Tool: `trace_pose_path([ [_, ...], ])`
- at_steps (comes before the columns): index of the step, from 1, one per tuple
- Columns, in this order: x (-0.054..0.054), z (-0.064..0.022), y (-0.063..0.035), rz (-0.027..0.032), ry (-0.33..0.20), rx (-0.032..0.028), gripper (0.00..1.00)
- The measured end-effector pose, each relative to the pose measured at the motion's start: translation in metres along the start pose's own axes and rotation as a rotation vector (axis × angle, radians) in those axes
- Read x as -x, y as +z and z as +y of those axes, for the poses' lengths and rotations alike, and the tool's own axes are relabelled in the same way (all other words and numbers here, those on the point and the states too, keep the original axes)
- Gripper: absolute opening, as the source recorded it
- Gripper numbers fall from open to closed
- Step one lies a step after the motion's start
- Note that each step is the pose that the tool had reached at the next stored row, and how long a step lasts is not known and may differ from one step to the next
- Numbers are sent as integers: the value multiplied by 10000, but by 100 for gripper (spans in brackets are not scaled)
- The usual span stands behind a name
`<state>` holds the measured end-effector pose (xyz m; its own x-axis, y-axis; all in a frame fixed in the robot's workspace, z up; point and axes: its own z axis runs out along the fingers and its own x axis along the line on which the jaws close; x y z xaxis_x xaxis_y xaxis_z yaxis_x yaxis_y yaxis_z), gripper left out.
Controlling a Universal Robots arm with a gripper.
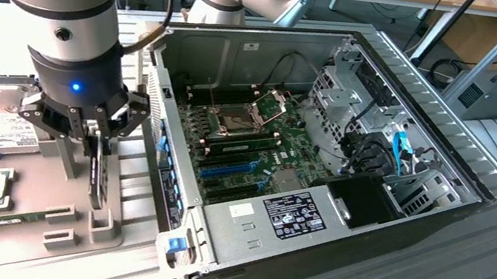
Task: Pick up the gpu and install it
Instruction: 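Pick up the gpu and move the gpu toward the slot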
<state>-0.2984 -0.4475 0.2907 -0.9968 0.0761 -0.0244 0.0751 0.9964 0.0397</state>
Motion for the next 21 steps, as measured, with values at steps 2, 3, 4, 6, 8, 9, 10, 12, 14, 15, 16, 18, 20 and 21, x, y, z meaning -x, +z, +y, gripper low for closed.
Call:
trace_pose_path([
  [2, 0, 0, -6, 0, 0, 3, 26],
  [3, 0, 0, -9, 0, 0, 3, 26],
  [4, 0, 0, -13, 0, 0, 4, 26],
  [6, 1, 1, -19, 0, 0, 6, 26],
  [8, 1, 1, -28, 0, 0, 8, 26],
  [9, 1, 1, -32, 1, 0, 9, 26],
  [10, 1, 1, -35, 1, 0, 10, 26],
  [12, 1, 1, -42, 1, 0, 12, 26],
  [14, 1, 2, -48, 1, 0, 14, 26],
  [15, 1, 2, -51, 1, 0, 15, 26],
  [16, 1, 2, -55, 1, 0, 17, 26],
  [18, 2, 2, -60, 1, 0, 18, 26],
  [20, 2, 3, -66, 1, 0, 20, 26],
  [21, 2, 2, -70, 2, 0, 20, 26],
])
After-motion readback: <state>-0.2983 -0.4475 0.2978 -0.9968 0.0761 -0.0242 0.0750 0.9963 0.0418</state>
